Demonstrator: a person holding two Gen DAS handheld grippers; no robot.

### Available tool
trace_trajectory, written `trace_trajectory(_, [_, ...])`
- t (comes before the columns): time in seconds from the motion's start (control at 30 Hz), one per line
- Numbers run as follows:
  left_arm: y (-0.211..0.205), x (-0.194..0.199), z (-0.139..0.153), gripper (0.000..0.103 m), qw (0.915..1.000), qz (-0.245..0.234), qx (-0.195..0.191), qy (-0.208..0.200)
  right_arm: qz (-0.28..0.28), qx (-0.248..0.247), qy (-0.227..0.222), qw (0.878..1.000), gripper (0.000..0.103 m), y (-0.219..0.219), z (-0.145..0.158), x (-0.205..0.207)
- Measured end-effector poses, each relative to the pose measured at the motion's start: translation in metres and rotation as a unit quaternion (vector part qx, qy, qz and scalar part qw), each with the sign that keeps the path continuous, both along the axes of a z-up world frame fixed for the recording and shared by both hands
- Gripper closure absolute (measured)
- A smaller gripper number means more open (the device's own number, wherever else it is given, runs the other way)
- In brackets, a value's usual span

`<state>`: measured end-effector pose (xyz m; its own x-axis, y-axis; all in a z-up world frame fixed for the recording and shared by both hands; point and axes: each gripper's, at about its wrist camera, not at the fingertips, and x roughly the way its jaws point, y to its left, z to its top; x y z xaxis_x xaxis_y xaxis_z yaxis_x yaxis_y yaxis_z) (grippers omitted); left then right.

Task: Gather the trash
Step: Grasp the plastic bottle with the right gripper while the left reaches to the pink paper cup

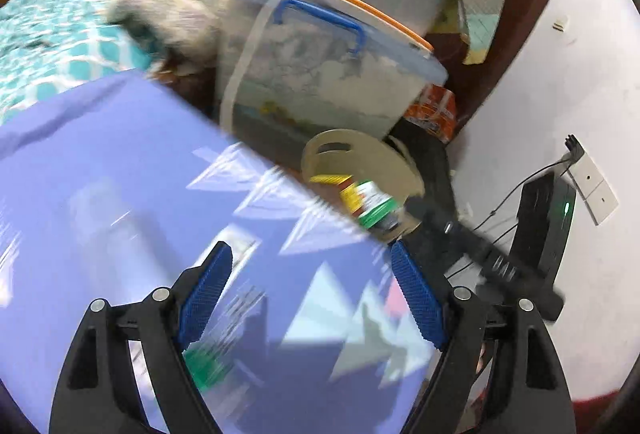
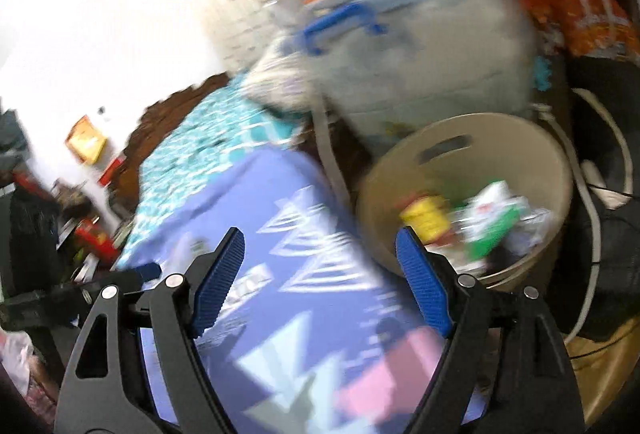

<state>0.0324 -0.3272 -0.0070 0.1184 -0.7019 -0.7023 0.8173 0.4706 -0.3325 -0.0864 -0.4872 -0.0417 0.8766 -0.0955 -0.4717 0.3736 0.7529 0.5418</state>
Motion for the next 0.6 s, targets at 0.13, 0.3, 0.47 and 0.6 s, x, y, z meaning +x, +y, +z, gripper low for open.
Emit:
trace_trajectory(0.13, [0.097, 0.010, -0.006, 0.025, 0.9969, 0.077, 0.012, -0.014, 0.060, -0.015, -0.008, 0.998, 0.025, 0.060, 0.013, 0.024])
trace_trajectory(0.3, [0.223, 0.037, -0.005, 0.015, 0.9731, 0.221, 0.045, -0.046, 0.106, -0.027, 0.011, 0.994, 0.024, 0.118, 0.010, 0.057])
trace_trajectory(0.47, [0.343, 0.082, -0.004, 0.012, 0.9195, 0.383, 0.076, -0.046, 0.131, -0.029, 0.046, 0.990, 0.023, 0.143, -0.012, 0.090])
trace_trajectory(0.6, [0.415, 0.107, -0.016, 0.011, 0.8908, 0.453, 0.031, 0.022, 0.135, -0.025, 0.071, 0.988, 0.022, 0.137, -0.029, 0.109])
